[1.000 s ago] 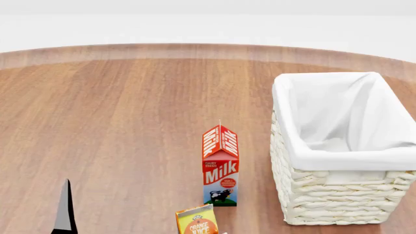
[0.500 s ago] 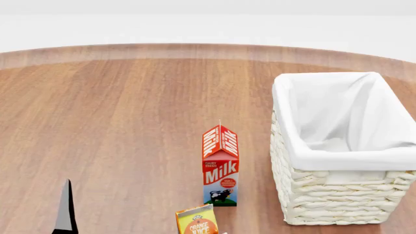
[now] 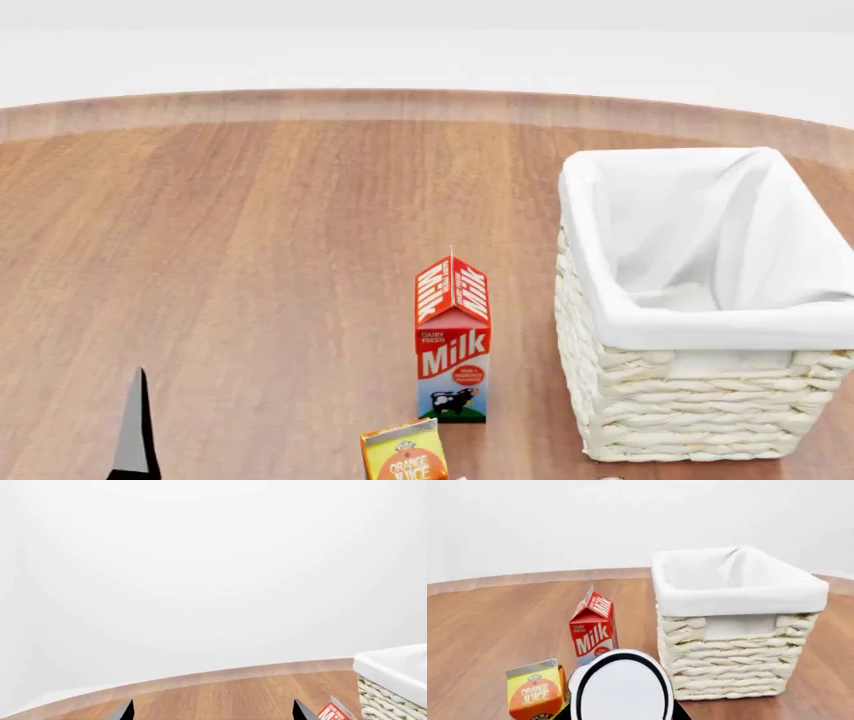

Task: Pick up the tomato sauce, and put it in the basket.

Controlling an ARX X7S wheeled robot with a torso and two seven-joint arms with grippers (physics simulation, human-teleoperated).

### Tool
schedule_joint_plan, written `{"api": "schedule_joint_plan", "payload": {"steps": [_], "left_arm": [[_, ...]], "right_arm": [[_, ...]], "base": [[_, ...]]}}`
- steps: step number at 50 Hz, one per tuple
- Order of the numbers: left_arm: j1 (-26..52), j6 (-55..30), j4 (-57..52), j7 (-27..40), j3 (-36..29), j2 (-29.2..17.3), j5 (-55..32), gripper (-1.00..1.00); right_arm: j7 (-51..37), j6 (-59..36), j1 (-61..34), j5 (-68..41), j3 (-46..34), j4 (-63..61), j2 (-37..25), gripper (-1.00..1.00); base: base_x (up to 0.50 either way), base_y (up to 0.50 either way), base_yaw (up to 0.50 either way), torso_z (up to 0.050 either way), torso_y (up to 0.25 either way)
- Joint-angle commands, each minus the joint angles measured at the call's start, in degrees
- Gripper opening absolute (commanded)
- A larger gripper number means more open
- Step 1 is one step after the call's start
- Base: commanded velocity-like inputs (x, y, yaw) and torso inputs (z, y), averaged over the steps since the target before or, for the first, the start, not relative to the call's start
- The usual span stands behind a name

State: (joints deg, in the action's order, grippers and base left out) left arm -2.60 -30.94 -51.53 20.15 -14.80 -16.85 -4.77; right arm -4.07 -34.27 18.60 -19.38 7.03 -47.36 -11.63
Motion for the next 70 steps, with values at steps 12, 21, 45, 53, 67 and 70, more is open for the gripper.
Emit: {"api": "schedule_joint_plan", "payload": {"steps": [12,21,45,53,67,70], "left_arm": [[-0.06,0.28,0.14,0.55,-0.01,-0.42,-0.83,1.0],[0.07,0.28,0.19,0.77,0.04,-0.59,-1.17,1.0],[0.4,0.45,0.97,1.46,-0.31,-1.03,-1.49,1.0],[0.48,0.5,0.86,1.66,-0.45,-1.24,-1.57,1.0],[0.58,0.59,0.97,1.99,-0.67,-1.34,-2.0,1.0],[0.54,0.74,1.08,2.05,-0.69,-1.39,-2.08,1.0]], "right_arm": [[-9.81,-20.91,-31.72,-14.01,8.09,-9.01,-3.52,-1.0],[-10.11,-19.15,-40.53,-14.08,6.81,-3.59,-3.15,-1.0],[-4.44,4.3,-63.35,2.29,-7.25,35.88,-2.37,-1.0],[-2.81,10.66,-75.21,5.79,-9.99,54.73,-1.11,-1.0],[-4.62,8.47,-85.86,7.51,-10.88,68.36,-0.01,-1.0],[-5.02,9.05,-88.06,8.52,-11.59,72.53,0.15,-1.0]], "base": [[0.0,0.0,0.0,0.0,0.001],[0.0,0.0,0.0,0.0,0.0],[0.0,0.0,0.0,0.0,0.0],[0.0,0.0,0.0,0.0,0.001],[0.0,0.0,0.0,0.0,0.0],[0.0,0.0,0.0,0.0,0.0]]}}
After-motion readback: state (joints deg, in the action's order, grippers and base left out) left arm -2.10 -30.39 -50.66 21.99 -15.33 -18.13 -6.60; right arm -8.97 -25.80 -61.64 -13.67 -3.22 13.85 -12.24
